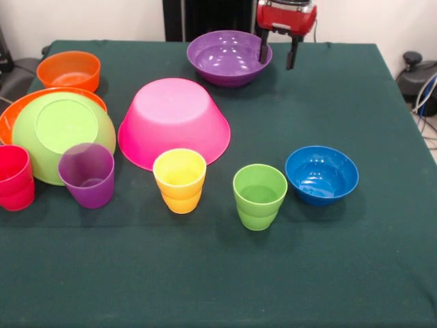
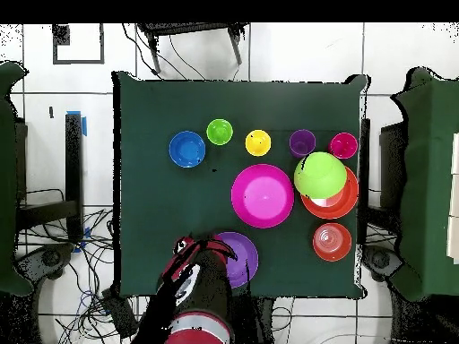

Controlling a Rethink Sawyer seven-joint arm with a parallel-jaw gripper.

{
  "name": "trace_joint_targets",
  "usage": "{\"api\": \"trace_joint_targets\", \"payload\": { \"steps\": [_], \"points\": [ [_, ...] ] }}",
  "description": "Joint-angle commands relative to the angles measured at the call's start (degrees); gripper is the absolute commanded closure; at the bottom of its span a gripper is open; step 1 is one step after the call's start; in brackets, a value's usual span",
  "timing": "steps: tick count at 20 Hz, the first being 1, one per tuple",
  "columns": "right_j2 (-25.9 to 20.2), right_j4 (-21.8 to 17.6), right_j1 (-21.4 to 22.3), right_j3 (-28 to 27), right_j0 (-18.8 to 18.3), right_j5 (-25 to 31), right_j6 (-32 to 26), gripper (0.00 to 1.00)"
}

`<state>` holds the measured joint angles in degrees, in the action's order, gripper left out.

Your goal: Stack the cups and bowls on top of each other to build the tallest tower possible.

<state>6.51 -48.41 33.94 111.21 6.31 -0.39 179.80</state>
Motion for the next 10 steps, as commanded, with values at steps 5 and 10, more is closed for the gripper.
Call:
{"api": "trace_joint_targets", "payload": {
  "steps": [5,10],
  "points": [
    [9.57,7.50,-9.11,0.38,6.00,-12.39,5.31,0.00],
    [13.38,14.84,-17.61,1.24,9.86,-22.15,4.57,0.00]
  ]
}}
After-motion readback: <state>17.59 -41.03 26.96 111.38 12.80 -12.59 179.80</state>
